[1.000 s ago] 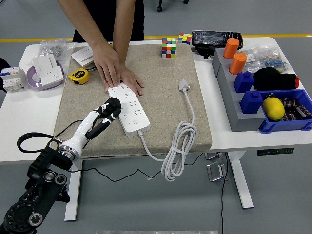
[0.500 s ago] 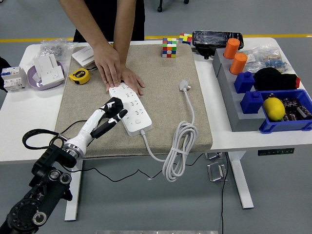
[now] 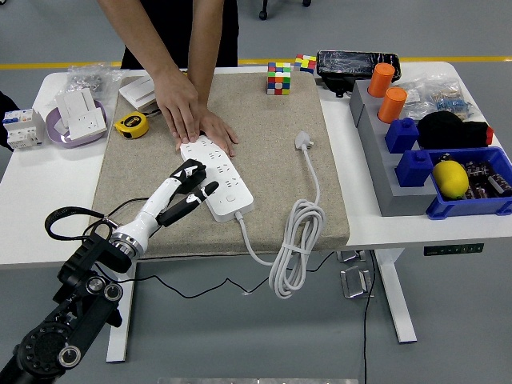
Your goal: Pick up the plug,place it near the board,insert it into the board,press the button
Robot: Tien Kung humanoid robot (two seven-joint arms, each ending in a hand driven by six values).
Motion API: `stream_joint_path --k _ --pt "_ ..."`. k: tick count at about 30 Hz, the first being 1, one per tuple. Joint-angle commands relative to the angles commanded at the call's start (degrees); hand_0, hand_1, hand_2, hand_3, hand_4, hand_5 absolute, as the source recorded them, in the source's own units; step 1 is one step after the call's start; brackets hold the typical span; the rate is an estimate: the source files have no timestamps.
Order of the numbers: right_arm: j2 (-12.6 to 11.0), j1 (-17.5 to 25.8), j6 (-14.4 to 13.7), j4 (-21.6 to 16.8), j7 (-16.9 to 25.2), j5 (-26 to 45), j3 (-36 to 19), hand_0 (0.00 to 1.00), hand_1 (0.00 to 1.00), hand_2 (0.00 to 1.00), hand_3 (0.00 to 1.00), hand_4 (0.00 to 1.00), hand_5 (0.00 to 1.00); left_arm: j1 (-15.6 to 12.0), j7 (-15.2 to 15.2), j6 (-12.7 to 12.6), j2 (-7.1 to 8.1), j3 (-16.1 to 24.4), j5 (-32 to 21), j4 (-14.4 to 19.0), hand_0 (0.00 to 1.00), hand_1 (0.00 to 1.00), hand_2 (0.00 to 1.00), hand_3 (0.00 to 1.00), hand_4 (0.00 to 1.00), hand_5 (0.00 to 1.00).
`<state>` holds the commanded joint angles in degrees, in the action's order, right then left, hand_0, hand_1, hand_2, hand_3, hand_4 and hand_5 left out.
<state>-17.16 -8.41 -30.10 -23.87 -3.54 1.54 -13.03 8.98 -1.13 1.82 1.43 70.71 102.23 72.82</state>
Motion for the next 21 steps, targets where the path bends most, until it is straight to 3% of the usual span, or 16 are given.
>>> stream_joint_path --k 21 --pt "-0.13 -0.34 -0.02 -0.03 0.05 0.03 -0.16 0.819 0.791 0.753 0.757 0.998 0.998 3.81 -0.09 0.57 0.46 -2.31 1.45 -0.54 0.998 0.998 0.973 0.943 0.998 0.998"
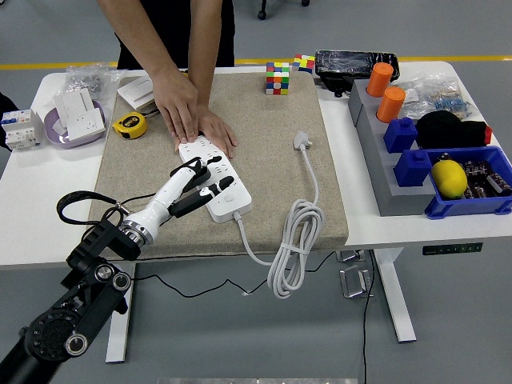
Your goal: Pick up the plug,place it near the board,insert it into the board,press the button
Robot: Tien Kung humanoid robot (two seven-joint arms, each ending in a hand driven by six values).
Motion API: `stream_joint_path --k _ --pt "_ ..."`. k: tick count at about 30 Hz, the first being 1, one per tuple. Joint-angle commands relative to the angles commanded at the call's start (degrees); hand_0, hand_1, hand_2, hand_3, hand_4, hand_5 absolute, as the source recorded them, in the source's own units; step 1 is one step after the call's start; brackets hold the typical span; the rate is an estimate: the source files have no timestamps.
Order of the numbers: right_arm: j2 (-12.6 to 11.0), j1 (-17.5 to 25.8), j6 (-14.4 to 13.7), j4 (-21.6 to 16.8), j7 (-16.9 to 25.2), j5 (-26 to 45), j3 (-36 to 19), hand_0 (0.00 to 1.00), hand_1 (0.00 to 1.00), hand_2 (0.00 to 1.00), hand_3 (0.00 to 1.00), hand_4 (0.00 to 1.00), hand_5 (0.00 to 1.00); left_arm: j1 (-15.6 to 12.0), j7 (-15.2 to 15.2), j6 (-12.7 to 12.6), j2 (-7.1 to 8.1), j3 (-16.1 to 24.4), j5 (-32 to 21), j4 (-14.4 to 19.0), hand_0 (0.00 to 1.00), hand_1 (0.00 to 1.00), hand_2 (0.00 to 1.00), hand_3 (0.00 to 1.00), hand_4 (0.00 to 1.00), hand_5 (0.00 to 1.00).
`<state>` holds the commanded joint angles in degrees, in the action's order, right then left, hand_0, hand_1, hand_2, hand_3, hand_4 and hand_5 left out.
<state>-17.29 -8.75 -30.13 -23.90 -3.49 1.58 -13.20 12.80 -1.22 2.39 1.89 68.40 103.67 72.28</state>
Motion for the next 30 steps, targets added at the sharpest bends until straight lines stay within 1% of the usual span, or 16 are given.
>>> stream_joint_path --k 9,16,25,30 --pt "-0.10 -0.12 0.00 0.02 0.01 0.10 0.04 0.818 0.791 0.753 0.757 0.998 0.998 1.55 0.07 0.74 0.26 -1.53 0.90 -0.54 0.998 0.998 0.972 0.944 0.998 0.998" --pt "-0.11 -0.12 -0.01 -0.03 0.07 0.02 -0.07 0.818 0.791 0.753 0.757 0.998 0.998 2.50 -0.04 0.97 0.59 -2.47 1.61 -1.61 0.998 0.998 0.972 0.944 0.998 0.998" --pt "-0.14 -0.05 0.00 -0.01 0.07 0.15 0.18 0.818 0.791 0.753 0.756 0.998 0.998 4.72 -0.86 0.91 1.54 -2.09 3.41 -4.46 0.998 0.998 0.970 0.940 0.998 0.998" --pt "-0.14 -0.08 -0.03 -0.03 0.05 0.08 0.16 0.818 0.791 0.753 0.756 0.998 0.998 5.00 -1.03 0.86 1.89 -1.70 3.99 -4.57 0.998 0.998 0.970 0.940 0.998 0.998"
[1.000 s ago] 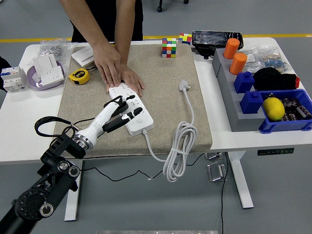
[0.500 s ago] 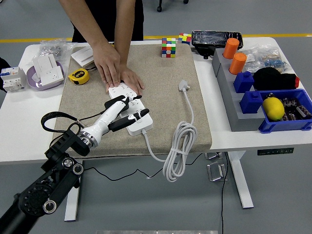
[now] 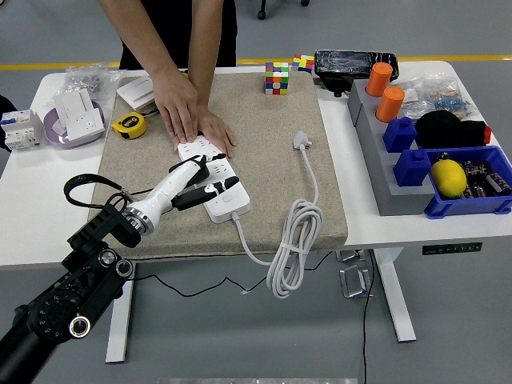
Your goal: Pick up the plug,place it near the board,insert it into the board,press the button
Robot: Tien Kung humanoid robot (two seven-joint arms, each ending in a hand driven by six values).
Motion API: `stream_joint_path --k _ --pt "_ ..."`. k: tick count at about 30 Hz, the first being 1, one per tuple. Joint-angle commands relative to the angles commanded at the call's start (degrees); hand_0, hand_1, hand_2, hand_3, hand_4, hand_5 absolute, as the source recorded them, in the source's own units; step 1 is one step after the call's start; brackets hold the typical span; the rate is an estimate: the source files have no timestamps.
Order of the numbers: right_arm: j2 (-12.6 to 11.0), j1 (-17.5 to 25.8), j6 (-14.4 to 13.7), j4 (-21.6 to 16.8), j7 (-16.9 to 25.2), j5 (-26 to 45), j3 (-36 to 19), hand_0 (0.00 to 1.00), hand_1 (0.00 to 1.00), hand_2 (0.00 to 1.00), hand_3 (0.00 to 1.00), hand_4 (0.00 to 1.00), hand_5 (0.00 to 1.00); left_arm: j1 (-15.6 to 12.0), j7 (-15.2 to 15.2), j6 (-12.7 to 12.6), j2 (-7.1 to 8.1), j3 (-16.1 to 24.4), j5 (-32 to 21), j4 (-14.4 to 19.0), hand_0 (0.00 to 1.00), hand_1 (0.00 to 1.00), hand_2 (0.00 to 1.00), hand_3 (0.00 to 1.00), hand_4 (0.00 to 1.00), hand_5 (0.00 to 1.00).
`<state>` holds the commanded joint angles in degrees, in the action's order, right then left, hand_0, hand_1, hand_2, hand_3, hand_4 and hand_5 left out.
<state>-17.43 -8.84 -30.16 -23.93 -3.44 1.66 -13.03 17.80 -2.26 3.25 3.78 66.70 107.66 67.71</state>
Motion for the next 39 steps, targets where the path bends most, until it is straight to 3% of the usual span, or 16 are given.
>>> stream_joint_path --k 10,12,13,18,19,24,25,28,36,37,39 --pt "0.01 0.07 -0.06 0.01 -0.04 -0.02 -0.04 0.817 0.791 0.753 0.757 0.998 0.998 -1.14 -0.46 -1.30 0.40 -0.71 0.16 4.64 0.998 0.998 0.960 0.938 0.998 0.998" --pt "0.04 0.10 -0.05 0.01 -0.04 -0.02 -0.06 0.817 0.791 0.753 0.757 0.998 0.998 -1.87 0.06 -1.90 0.55 -0.98 0.00 7.24 0.998 0.998 0.960 0.938 0.998 0.998" --pt "0.04 0.13 -0.05 0.01 -0.04 -0.02 -0.08 0.817 0.791 0.753 0.757 0.998 0.998 -2.28 0.46 -2.23 0.60 -1.08 0.40 8.95 0.846 0.796 0.748 0.903 0.998 0.965" --pt "0.06 0.30 -0.01 0.08 -0.07 0.13 -0.06 0.817 0.791 0.753 0.757 0.998 0.998 -3.95 3.98 -0.52 0.80 -2.07 6.74 17.46 0.846 0.796 0.748 0.903 0.998 0.965" --pt "0.05 0.24 -0.01 0.08 -0.07 0.14 -0.10 0.817 0.791 0.753 0.757 0.998 0.998 -4.24 5.13 0.11 0.97 -2.78 8.21 19.32 0.398 0.339 0.359 0.925 0.767 0.332" --pt "0.06 0.09 -0.02 0.05 -0.07 0.05 -0.31 0.817 0.791 0.753 0.757 0.998 0.998 -4.64 8.98 1.94 1.75 -5.88 16.02 25.91 0.398 0.339 0.359 0.925 0.767 0.332" --pt "0.06 0.08 -0.02 0.05 -0.07 0.04 -0.33 0.817 0.791 0.753 0.756 0.998 0.998 -4.59 9.60 2.56 1.93 -6.43 17.56 26.79 0.210 0.075 0.154 0.789 0.530 0.107" --pt "0.06 0.09 0.00 0.07 -0.07 0.09 -0.30 0.817 0.791 0.753 0.756 0.998 0.998 -4.20 11.48 6.22 2.53 -8.07 22.34 28.56 0.210 0.075 0.154 0.789 0.530 0.107" --pt "0.04 0.12 -0.01 0.09 -0.05 0.16 -0.23 0.817 0.791 0.753 0.756 0.998 0.998 -2.56 13.30 15.30 3.02 -9.93 22.34 25.07 0.177 0.040 0.144 0.814 0.503 0.060" --pt "0.04 0.13 -0.01 0.10 -0.05 0.16 -0.24 0.817 0.791 0.753 0.756 0.998 0.998 -2.30 13.31 15.85 3.02 -10.03 22.34 24.39 0.163 0.037 0.146 0.922 0.504 0.022" --pt "0.05 0.10 0.00 0.08 -0.05 0.14 -0.18 0.817 0.791 0.753 0.756 0.998 0.998 -1.59 13.12 16.50 2.89 -10.04 22.34 22.37 0.163 0.037 0.146 0.922 0.504 0.022"
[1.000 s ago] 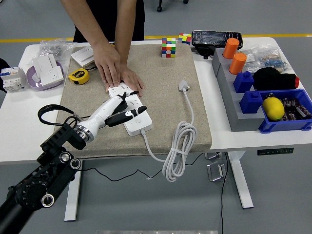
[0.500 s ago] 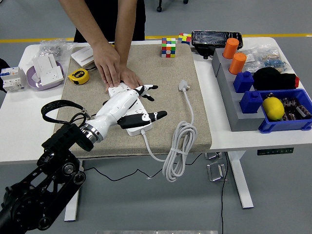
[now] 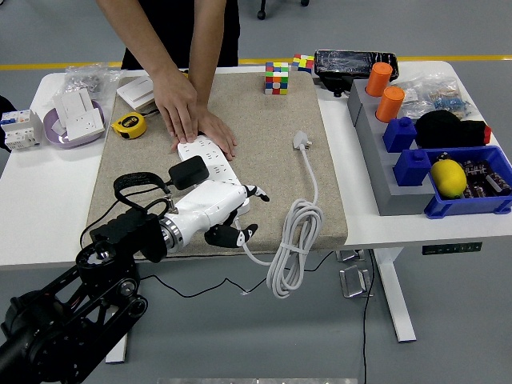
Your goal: Pick up the plug,place it near the board,insert it into the board,press the button
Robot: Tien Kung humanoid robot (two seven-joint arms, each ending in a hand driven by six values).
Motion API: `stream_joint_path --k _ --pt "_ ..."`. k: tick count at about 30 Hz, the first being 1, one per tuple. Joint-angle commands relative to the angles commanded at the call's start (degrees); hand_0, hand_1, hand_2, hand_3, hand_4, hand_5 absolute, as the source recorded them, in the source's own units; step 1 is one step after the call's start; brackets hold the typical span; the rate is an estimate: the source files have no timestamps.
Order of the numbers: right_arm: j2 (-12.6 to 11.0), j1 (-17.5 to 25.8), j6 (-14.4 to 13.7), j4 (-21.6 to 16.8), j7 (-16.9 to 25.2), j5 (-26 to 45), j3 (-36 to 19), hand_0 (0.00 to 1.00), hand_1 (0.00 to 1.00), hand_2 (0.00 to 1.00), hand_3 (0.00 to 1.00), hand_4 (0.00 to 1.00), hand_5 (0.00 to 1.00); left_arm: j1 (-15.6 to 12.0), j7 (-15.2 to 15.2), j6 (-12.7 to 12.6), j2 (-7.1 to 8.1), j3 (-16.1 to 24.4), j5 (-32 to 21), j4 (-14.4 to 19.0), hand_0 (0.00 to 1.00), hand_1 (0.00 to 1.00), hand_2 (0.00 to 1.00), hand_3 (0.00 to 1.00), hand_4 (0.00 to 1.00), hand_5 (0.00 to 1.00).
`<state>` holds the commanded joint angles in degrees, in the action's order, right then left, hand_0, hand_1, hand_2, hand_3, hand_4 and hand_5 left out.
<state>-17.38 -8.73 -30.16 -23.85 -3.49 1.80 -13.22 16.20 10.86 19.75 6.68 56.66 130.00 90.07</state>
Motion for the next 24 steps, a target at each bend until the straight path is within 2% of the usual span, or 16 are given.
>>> stream_joint_path --k 3,4,11,15,24 --pt "0.02 -0.08 -0.02 0.00 0.01 -0.01 -0.04 0.817 0.791 0.753 0.756 0.998 0.998 0.79 -0.92 -0.77 -0.33 0.45 0.00 -3.30 0.163 0.037 0.146 0.922 0.504 0.022" --pt "0.02 -0.10 -0.04 -0.03 0.02 -0.08 -0.12 0.817 0.791 0.753 0.756 0.998 0.998 0.97 -1.35 -1.15 -0.39 0.63 0.00 -4.45 0.163 0.033 0.145 0.975 0.533 0.002" --pt "-0.04 -0.04 -0.01 0.00 -0.03 0.00 0.01 0.818 0.791 0.753 0.756 0.998 0.998 1.42 -3.91 -3.42 -0.66 2.42 0.00 -10.27 0.164 0.032 0.145 0.980 0.540 0.002" --pt "-0.06 0.02 -0.01 -0.02 -0.02 0.04 0.11 0.818 0.791 0.753 0.756 0.998 0.998 1.39 -4.69 -3.78 -0.71 3.77 0.00 -12.20 0.164 0.032 0.145 0.980 0.540 0.002" --pt "-0.06 0.00 -0.06 -0.07 0.02 0.00 0.06 0.818 0.791 0.753 0.756 0.998 0.998 1.39 -5.30 -2.55 -0.24 5.57 0.00 -14.25 0.164 0.031 0.145 0.951 0.544 0.002"
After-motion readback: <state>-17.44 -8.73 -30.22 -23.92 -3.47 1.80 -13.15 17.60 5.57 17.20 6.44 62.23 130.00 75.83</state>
